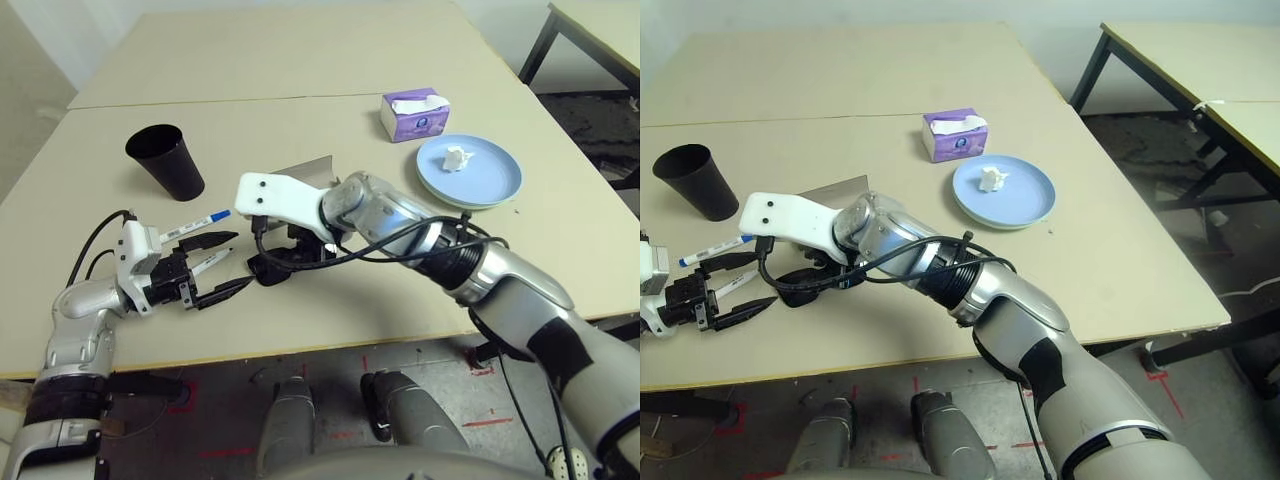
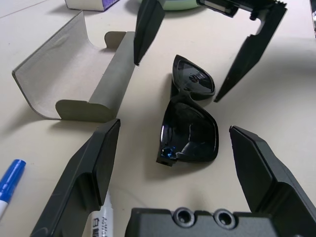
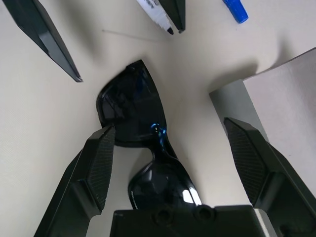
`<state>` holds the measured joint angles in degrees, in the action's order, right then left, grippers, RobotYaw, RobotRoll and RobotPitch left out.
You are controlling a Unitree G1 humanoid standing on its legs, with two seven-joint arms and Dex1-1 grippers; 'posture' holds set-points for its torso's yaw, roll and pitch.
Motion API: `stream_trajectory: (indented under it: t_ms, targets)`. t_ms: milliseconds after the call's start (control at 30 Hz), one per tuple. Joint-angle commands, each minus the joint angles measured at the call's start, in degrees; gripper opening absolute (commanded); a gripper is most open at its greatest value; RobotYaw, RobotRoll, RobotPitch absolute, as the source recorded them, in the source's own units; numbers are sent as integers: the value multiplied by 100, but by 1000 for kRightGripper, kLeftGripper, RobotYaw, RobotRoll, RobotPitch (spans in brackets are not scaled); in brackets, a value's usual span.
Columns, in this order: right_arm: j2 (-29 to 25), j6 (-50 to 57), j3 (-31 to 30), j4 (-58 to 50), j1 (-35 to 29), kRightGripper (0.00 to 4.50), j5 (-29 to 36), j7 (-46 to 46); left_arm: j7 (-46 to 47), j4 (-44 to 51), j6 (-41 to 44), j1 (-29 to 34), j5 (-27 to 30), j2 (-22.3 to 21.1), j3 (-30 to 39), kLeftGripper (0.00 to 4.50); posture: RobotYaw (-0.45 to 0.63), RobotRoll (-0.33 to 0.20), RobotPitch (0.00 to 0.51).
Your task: Organize and tidy the items on the table.
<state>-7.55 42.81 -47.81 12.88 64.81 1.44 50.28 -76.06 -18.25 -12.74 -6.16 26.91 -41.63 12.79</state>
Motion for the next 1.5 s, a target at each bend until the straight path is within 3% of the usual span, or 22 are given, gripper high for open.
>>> stream_trajectory:
  t_ms: [33, 1133, 1267, 1500]
  targets:
    - [-24, -167, 43, 77, -113, 4462, -177, 183, -35, -33, -76, 90, 3, 24, 55, 4500, -32, 0, 154]
    - [277, -681, 68, 400, -557, 4462, -981, 748, -50, -168, -282, 207, 12, 112, 69, 4500, -11, 0, 167]
    - [276, -669, 57, 292, -601, 3541, -990, 829, -63, -128, -283, 252, 29, 119, 65, 4500, -9, 0, 165]
    - [304, -618, 71, 74, -671, 1110, -1015, 940, -26, 17, -257, 349, 51, 171, 52, 4500, -3, 0, 167]
